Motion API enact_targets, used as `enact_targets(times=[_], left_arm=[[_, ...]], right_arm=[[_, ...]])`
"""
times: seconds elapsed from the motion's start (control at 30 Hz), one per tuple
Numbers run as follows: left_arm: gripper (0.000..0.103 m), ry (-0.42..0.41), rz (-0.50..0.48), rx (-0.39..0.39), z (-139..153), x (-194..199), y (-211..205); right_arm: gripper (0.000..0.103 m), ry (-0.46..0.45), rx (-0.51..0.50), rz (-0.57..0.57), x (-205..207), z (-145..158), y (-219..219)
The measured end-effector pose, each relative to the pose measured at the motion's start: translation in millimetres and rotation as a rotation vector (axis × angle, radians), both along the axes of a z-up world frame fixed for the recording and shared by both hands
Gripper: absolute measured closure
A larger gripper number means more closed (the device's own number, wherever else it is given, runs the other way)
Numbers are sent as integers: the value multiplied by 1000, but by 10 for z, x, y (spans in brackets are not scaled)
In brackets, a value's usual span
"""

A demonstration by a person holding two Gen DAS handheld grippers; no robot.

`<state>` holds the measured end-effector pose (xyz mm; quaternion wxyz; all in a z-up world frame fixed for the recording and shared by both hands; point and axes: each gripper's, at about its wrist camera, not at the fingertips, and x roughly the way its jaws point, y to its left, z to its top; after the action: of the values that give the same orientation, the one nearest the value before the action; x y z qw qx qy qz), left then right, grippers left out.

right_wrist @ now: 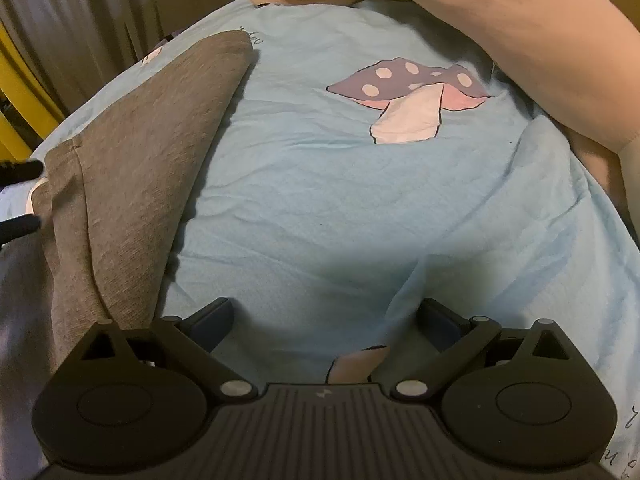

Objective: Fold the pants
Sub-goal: 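Grasp the edge of the folded pant leg with the left gripper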

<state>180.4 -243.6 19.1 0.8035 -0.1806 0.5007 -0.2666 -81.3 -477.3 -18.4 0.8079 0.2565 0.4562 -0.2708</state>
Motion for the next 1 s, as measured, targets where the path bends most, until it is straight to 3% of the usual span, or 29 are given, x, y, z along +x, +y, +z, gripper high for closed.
enact_targets(times=[0.07, 0.27, 0.4, 0.43, 0.5, 0.53, 0.57, 0.6, 0.7, 0.73, 0.8, 0.83, 0.87, 0.9, 0.93, 1.0], left_arm=[[25, -32, 12, 31, 20, -19, 54], [24, -4, -53, 44, -84, 1, -70], [28, 17, -35, 48, -184, 97, -205], [33, 23, -30, 30, -189, 113, -218], [67, 24, -23, 15, -181, 141, -243], [72, 17, -21, 24, -184, 148, -250], [85, 4, -27, 41, -190, 151, -265], [88, -10, -36, 44, -196, 149, -268], [87, -31, -49, 44, -214, 141, -270], [82, -38, -55, 49, -216, 138, -285], [47, -26, -51, 51, -239, 140, -336], [46, -15, -48, 37, -252, 141, -363], [48, -19, -45, 42, -249, 132, -405], [74, -36, -47, 68, -241, 123, -448], [89, -58, -50, 98, -230, 109, -482], [91, -78, -38, 67, -173, 56, -461]], right_arm=[[4, -8, 5, -4, -10, 5, -12], [4, 20, -12, 11, 43, 0, 9], [4, 2, 0, 3, 15, 5, -10], [4, 1, 1, 2, 13, 4, -14], [4, 6, -3, 4, 23, 2, -13], [4, 9, -5, 6, 29, 0, -12], [4, 12, -8, 8, 34, -2, -10], [4, 14, -10, 10, 39, -2, -9], [4, 19, -16, 12, 45, 1, 1], [4, 20, -18, 12, 46, 2, 3], [4, 24, -21, 14, 52, 3, 11], [4, 26, -23, 15, 54, 5, 15], [4, 28, -24, 16, 57, 6, 16], [4, 30, -25, 17, 60, 5, 18], [4, 31, -26, 18, 61, 6, 19], [4, 32, -29, 20, 63, 5, 18]])
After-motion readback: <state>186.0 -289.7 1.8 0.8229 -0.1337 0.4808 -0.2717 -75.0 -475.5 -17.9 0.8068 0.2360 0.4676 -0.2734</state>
